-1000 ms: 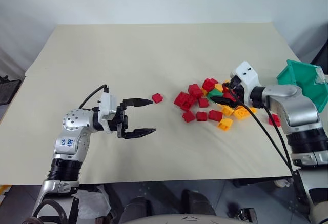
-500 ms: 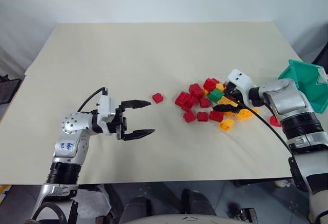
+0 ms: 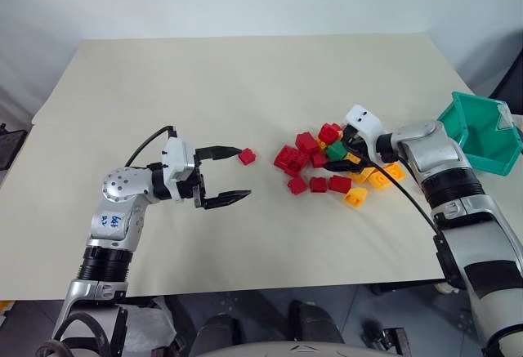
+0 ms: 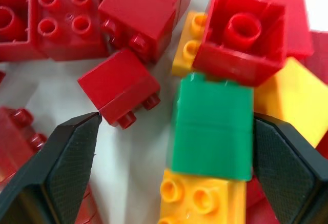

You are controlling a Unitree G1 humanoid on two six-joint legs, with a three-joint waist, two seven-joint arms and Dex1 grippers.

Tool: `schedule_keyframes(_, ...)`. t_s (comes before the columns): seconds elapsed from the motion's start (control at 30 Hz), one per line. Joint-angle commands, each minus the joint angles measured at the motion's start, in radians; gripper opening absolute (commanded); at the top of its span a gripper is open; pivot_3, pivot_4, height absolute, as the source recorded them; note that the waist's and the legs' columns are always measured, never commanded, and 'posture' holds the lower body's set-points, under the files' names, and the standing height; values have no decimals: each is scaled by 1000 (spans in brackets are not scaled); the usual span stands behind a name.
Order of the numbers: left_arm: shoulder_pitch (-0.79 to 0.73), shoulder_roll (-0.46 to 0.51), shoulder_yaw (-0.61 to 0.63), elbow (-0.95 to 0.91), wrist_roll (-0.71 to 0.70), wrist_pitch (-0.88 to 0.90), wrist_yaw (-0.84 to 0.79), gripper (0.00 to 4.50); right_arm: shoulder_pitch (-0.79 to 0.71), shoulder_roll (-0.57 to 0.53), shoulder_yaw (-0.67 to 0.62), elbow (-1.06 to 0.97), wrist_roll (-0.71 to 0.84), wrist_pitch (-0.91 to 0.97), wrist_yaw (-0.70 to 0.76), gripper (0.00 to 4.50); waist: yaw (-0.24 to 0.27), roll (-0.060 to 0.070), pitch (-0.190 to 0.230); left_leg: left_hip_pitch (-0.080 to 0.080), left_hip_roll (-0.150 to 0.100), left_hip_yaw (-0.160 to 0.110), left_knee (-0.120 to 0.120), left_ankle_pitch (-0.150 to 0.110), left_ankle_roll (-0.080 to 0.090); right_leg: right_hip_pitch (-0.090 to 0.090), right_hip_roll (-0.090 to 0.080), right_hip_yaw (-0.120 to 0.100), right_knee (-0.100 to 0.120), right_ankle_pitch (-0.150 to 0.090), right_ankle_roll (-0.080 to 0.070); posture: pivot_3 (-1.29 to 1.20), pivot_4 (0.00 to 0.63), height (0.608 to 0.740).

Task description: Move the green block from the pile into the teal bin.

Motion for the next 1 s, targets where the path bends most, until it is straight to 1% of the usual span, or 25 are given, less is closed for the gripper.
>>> schedule_keyframes(0.03,-41,16,-19,-31,21,28,10,4500,-18,-11,-22,-6,-11,-17,12,3531,0,0,0,0,0,0,0,0,0,0,0,0,0,0,0,0,150,740)
schedule_keyframes(0.13,-56,12,-19,-22,27,30,21,4500,-14,-14,-30,-22,-8,-14,14,2576,0,0,0,0,0,0,0,0,0,0,0,0,0,0,0,0,150,740)
schedule_keyframes(0.2,-61,6,-17,-21,21,30,22,4500,-14,-14,-41,-31,-3,-11,5,1823,0,0,0,0,0,0,0,0,0,0,0,0,0,0,0,0,150,740)
schedule_keyframes(0.23,-62,5,-17,-22,19,31,22,4500,-13,-15,-44,-35,-2,-10,3,1571,0,0,0,0,0,0,0,0,0,0,0,0,0,0,0,0,150,740)
schedule_keyframes(0.27,-63,-5,-12,-26,5,24,19,4500,-8,-16,-55,-52,5,-2,-6,1488,0,0,0,0,0,0,0,0,0,0,0,0,0,0,0,0,150,740)
schedule_keyframes(0.33,-65,-33,4,-39,-33,16,16,4500,11,-21,-83,-113,22,31,-22,1489,0,0,0,0,0,0,0,0,0,0,0,0,0,0,0,0,150,740)
schedule_keyframes(0.43,-64,-72,13,-65,-72,19,20,4500,56,-39,-129,-260,54,101,-30,1489,3,0,0,0,0,-1,0,0,0,0,0,-1,0,0,0,0,150,740)
schedule_keyframes(0.6,-44,-128,-14,-115,-76,35,56,4500,123,-83,-246,-494,107,246,-105,1489,6,0,0,-1,0,-1,1,0,0,0,-1,-2,0,0,0,0,150,740)
schedule_keyframes(0.7,-54,-173,-35,-118,-55,62,116,4500,160,-131,-345,-621,139,340,-162,1489,16,0,0,-1,0,-1,1,0,0,0,-1,-2,0,0,0,0,150,740)
schedule_keyframes(0.87,-95,-219,-47,-82,-34,62,168,4500,188,-217,-452,-675,132,413,-271,1489,30,0,0,-1,0,1,1,0,0,0,-1,-2,-1,0,0,0,150,740)
schedule_keyframes(0.97,-107,-223,-46,-69,-31,82,187,4500,198,-266,-497,-629,113,398,-344,1489,30,0,0,-1,0,6,1,0,0,0,-1,-1,-1,0,1,0,150,740)
schedule_keyframes(1.0,-109,-220,-42,-65,-31,98,197,4500,193,-284,-504,-578,92,369,-385,1489,29,0,0,-1,0,7,1,0,0,0,-1,-1,-1,0,1,0,150,740)
